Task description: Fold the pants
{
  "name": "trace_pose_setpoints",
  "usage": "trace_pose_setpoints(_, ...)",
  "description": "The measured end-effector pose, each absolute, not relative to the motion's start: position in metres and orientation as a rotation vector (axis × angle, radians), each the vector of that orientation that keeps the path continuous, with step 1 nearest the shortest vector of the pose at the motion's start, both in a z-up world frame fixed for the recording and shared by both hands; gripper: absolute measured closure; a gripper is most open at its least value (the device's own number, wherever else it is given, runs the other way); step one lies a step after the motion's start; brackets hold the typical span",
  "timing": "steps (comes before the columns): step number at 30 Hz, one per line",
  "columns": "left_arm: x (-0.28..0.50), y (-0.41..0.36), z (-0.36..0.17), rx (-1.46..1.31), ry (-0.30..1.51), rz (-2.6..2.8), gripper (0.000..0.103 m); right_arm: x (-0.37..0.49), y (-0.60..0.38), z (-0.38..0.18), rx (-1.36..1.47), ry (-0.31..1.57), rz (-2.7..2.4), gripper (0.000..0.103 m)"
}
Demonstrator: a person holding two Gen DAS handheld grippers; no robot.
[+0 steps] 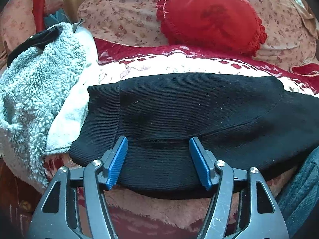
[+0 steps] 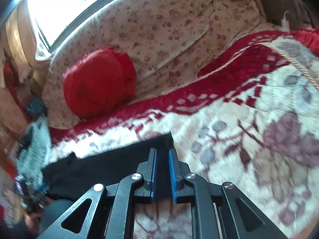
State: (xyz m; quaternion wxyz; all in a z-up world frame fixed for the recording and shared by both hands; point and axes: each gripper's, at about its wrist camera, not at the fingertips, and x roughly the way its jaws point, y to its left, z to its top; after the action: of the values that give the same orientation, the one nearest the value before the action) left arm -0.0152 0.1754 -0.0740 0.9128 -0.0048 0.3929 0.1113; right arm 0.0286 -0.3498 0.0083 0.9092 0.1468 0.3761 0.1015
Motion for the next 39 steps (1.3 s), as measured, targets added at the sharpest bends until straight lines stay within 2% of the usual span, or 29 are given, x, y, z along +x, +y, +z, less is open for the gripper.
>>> trace_pose_setpoints(9, -0.016, 0.179, -0.075, -0.033, 0.808, 0.23, 0.035, -0.005, -0.364, -0.039, 0.74, 0.794, 0.218, 0.091)
trace_pose_setpoints(19, -0.018, 0.179, -0.075, -0.041, 0.799, 0.227, 0.034, -0.014, -0.365, -0.042, 0.785, 0.744, 0.157, 0.084)
trace_pose_setpoints(25, -0.019, 0.178, -0.076, -0.054, 0.791, 0.23, 0.034, -0.03, -0.395, -0.079, 1.158, 0.686, 0.174, 0.083)
trace_pose_setpoints(27, -0.019, 0.178, -0.076, -0.058, 0.79, 0.232, 0.034, -0.034, -0.406, -0.086, 1.236, 0.652, 0.147, 0.078)
trace_pose_setpoints(30, -0.019, 0.179, -0.076, -0.064, 0.791, 0.231, 0.034, -0.034, -0.408, -0.091, 1.288, 0.641, 0.147, 0.061)
trace_pose_setpoints(33, -0.019, 0.179, -0.076, -0.068, 0.79, 0.23, 0.034, -0.031, -0.406, -0.103, 1.358, 0.686, 0.158, 0.06)
trace_pose_setpoints(39, -0.019, 0.18, -0.076, -0.068, 0.79, 0.229, 0.034, -0.009, -0.393, -0.099, 1.268, 0.737, 0.18, 0.063)
